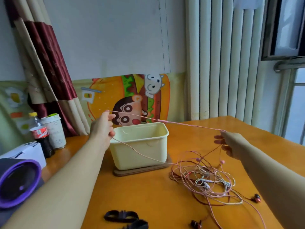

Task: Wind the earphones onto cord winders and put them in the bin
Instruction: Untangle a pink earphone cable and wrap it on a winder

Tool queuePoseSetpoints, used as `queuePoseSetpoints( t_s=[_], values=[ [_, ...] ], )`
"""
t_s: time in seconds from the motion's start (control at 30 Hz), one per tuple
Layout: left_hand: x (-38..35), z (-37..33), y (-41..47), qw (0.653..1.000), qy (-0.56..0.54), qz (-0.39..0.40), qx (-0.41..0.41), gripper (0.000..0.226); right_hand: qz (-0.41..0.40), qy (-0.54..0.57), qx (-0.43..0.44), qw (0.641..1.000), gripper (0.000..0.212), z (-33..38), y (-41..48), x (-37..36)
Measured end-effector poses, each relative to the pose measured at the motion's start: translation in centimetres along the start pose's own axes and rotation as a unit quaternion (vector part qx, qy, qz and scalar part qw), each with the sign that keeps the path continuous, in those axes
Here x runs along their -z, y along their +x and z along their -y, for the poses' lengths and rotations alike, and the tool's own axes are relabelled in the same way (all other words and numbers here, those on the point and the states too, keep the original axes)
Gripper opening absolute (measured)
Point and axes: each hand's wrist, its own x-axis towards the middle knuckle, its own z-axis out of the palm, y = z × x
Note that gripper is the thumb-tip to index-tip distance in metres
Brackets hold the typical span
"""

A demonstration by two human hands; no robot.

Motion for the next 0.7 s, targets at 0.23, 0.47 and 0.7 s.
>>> queuePoseSetpoints(
  t_s=[0.23, 0.47, 0.7],
  values=[
    [2.8, -0.4, 0.1, 0.989, 0.145, -0.012, -0.019, 0.06, 0.05, 0.141, -0.011, 0.989, 0.054, 0.5, 0.5, -1.5],
    [4.5, -0.2, -0.1, 0.857, 0.432, -0.062, -0.275, 0.058, 0.126, 0.143, 0.162, 0.968, 0.047, 4.2, -2.5, -4.8],
    [5.7, 0.1, -0.3, 0.656, 0.635, -0.024, -0.406, 0.038, 0.355, -0.082, 0.121, 0.923, 0.068, 1.7, -8.4, -10.6]
  ],
)
